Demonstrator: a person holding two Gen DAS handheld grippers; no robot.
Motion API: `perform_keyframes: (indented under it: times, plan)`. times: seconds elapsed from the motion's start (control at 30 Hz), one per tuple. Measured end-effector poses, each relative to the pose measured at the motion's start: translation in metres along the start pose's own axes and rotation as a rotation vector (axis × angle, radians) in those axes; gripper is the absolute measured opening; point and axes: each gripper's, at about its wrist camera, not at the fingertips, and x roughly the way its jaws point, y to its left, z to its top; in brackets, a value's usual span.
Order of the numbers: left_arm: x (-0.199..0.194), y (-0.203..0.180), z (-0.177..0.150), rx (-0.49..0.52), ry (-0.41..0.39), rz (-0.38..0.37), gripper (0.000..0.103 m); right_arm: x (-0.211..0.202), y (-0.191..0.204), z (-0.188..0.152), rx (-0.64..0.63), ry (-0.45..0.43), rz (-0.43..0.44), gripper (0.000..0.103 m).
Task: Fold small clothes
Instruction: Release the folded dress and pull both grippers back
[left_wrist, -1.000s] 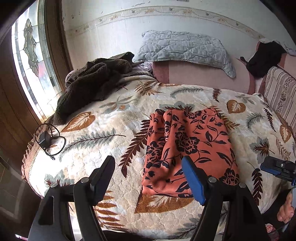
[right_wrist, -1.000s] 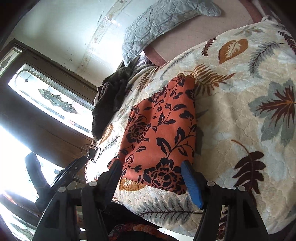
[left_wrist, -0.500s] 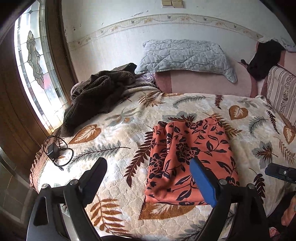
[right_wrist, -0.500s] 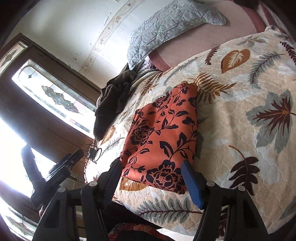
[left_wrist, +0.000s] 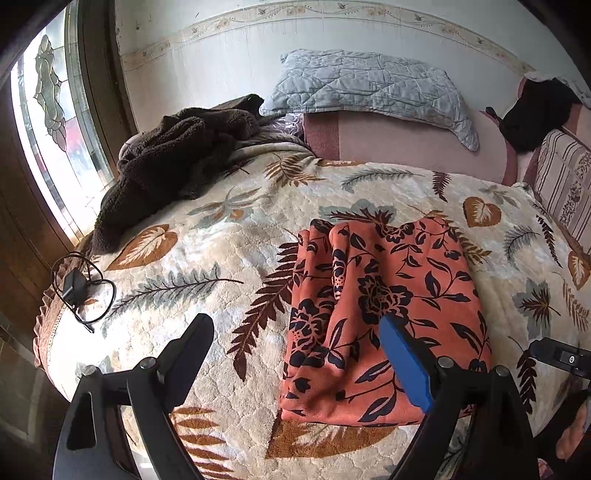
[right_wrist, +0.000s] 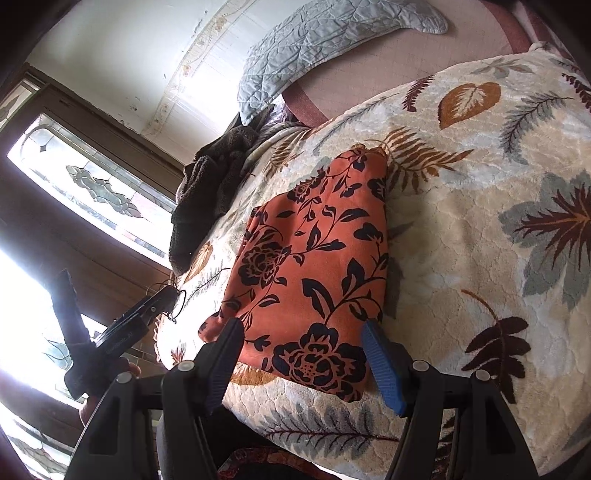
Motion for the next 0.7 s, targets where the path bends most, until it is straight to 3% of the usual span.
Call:
perform_keyframes:
  times: [0.33, 0.47, 0.6, 0.7]
  plan:
    - [0.039, -0.001, -0.002, 0.003, 0.066, -0.026, 0.091, 0.019, -0.004, 0.007, 0.011, 0.016, -0.016, 0.069]
    - [0.054, 0.003, -0.007, -0.014, 0.096, -0.043, 0.091, 0.027, -0.001, 0.009, 0.005, 0.016, 0.018, 0.069]
    - [0.075, 0.014, -0.019, -0.049, 0.151, -0.038, 0.091, 0.042, 0.007, 0.003, -0.019, 0.052, 0.077, 0.058]
    - [0.093, 0.026, -0.030, -0.116, 0.204, -0.090, 0.093, 0.069, 0.004, -0.009, -0.024, 0.141, 0.036, 0.051]
